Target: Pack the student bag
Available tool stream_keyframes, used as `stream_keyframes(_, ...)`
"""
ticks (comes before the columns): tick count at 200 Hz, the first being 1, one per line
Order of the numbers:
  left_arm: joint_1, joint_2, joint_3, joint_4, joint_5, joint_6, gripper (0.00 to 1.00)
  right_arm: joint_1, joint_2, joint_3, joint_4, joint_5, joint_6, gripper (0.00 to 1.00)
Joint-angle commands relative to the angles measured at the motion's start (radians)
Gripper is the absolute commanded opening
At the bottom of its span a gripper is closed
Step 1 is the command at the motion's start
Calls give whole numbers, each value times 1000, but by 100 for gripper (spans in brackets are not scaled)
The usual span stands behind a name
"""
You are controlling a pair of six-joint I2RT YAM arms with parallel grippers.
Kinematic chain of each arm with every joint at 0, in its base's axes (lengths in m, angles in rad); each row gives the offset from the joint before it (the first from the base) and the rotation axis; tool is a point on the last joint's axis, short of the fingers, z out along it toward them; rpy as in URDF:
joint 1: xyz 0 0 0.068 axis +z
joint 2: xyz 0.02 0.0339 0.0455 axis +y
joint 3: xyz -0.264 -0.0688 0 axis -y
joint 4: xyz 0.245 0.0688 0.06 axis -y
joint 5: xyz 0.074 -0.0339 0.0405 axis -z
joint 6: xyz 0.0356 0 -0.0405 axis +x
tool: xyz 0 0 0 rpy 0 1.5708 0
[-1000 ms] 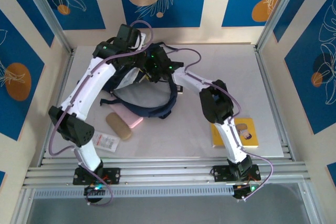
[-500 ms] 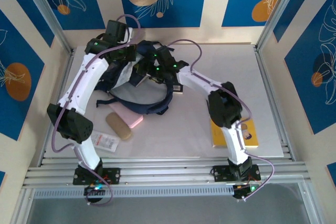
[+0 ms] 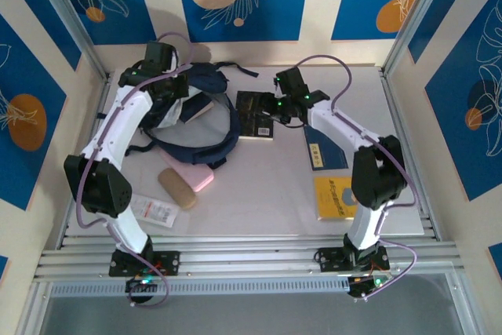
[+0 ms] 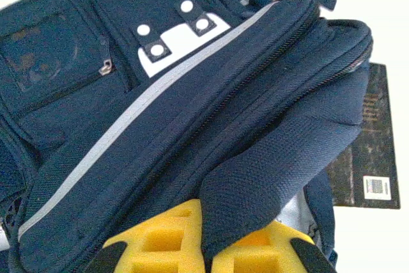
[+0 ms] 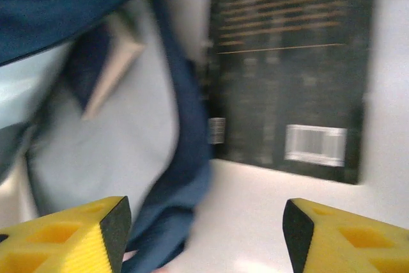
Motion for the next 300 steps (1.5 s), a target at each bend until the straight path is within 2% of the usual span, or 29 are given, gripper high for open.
stream_keyframes(1,15,-33,-65,46,-60,-9,0,-4,118,140,-202,74,-109,68)
stream_keyframes(22,17,-39,-94,37,-158,-6,0,12,272,340,-360,207,-163,71)
stream_keyframes(36,21,-63,-119,51,-241,-23,0,26,352,434,-406,289,-200,74)
stream_keyframes(51,22,-83,-130,61,-281,-36,0,34,430,526,-455,335,-213,76)
stream_keyframes(67,22,-78,-116,54,-249,-39,17,42,507,613,-492,359,-226,76)
stream_keyframes(81,20,-71,-107,38,-186,-57,41,53,580,696,-543,407,-244,75)
stream_keyframes(89,17,-73,-111,37,-148,-71,50,64,610,733,-569,451,-259,75)
stream_keyframes(104,0,-94,-131,46,-123,-89,58,81,664,776,-607,527,-284,76)
stream_keyframes(128,-40,-126,-129,41,-129,-78,63,105,695,753,-618,617,-334,77)
stream_keyframes(156,-95,-143,-93,17,-140,-50,66,104,670,639,-614,610,-325,77)
stream_keyframes(181,-205,-143,-46,1,-256,26,69,103,564,426,-527,533,-306,76)
stream_keyframes(195,-246,-137,-35,2,-259,38,70,103,493,296,-473,475,-283,76)
stream_keyframes(242,-324,-65,-111,51,-47,-87,68,103,228,-104,-289,220,-194,73)
stream_keyframes(277,-348,-37,-345,269,195,-291,67,110,-8,-375,-179,24,-136,70)
stream_keyframes(300,-389,26,-418,337,248,-341,67,97,-117,-461,-143,-48,-125,70)
